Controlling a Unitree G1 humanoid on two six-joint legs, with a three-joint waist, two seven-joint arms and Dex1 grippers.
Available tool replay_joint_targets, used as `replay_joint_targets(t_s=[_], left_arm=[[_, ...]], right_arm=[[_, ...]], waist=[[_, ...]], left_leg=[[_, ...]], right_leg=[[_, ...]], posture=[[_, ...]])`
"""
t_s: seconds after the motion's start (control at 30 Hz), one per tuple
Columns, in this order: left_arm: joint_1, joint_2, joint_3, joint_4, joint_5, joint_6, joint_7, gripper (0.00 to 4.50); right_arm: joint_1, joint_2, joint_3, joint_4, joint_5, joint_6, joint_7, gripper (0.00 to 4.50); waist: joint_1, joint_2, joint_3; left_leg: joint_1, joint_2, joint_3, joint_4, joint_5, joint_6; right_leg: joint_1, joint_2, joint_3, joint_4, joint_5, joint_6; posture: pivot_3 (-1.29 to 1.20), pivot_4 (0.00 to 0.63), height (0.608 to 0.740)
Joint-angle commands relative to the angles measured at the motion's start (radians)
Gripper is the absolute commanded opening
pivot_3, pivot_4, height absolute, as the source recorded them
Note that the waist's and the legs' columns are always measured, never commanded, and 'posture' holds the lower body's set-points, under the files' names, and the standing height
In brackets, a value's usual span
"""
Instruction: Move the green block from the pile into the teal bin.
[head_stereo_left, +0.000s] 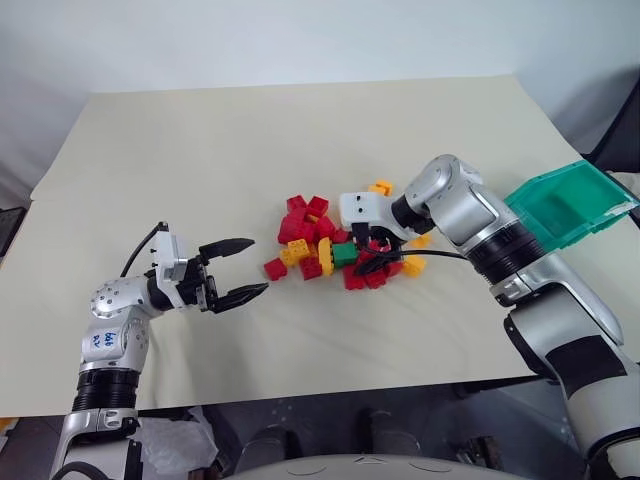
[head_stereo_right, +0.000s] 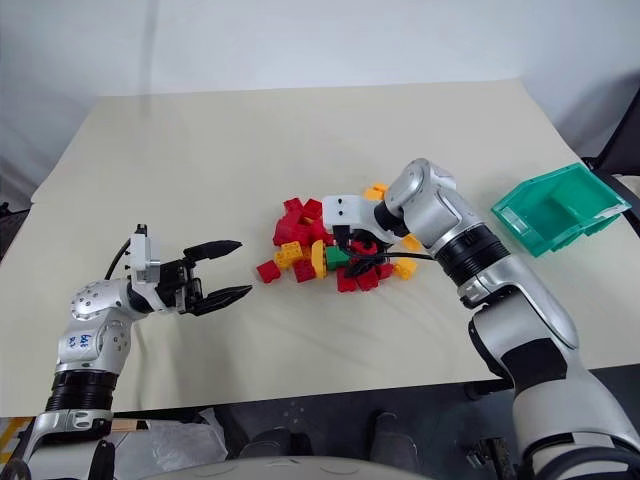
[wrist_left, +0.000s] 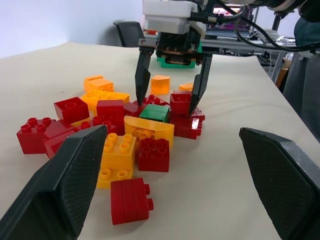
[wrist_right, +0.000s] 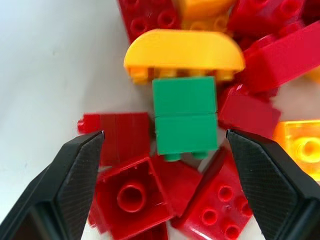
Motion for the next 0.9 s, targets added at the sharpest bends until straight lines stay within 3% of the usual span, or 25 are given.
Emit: replay_joint_targets(t_s=[0.03, 0.33, 0.6, 0.9], left_arm=[[0.009, 0.004, 0.021, -0.035, -0.020, -0.015, 0.008, 4.50], [0.005, -0.001, 0.017, -0.037, -0.021, -0.019, 0.017, 4.50], [0.004, 0.002, 0.019, -0.036, -0.023, -0.018, 0.018, 4.50], [-0.018, -0.010, -0.001, -0.040, -0.023, -0.008, 0.012, 4.50]], right_arm=[[-0.020, 0.016, 0.005, -0.014, -0.027, 0.024, 0.042, 4.08], [-0.040, 0.102, -0.020, 0.064, -0.064, 0.031, 0.011, 4.08], [-0.046, 0.094, -0.048, 0.050, -0.061, 0.024, 0.026, 1.47], [-0.035, 0.045, -0.111, -0.007, -0.044, 0.052, 0.011, 1.49]], waist=[[0.000, 0.000, 0.000], [-0.001, 0.000, 0.000], [-0.001, 0.000, 0.000], [0.001, 0.000, 0.000]], left_leg=[[0.000, 0.000, 0.000, 0.000, 0.000, 0.000], [0.000, 0.000, 0.000, 0.000, 0.000, 0.000], [0.000, 0.000, 0.000, 0.001, 0.000, 0.000], [0.000, 0.000, 0.000, 0.001, 0.000, 0.000]], right_leg=[[0.000, 0.000, 0.000, 0.000, 0.000, 0.000], [0.000, 0.000, 0.000, 0.000, 0.000, 0.000], [0.000, 0.000, 0.000, 0.000, 0.000, 0.000], [0.000, 0.000, 0.000, 0.000, 0.000, 0.000]], posture=[[0.00, 0.150, 0.740], [0.00, 0.150, 0.740], [0.00, 0.150, 0.740], [0.00, 0.150, 0.740]])
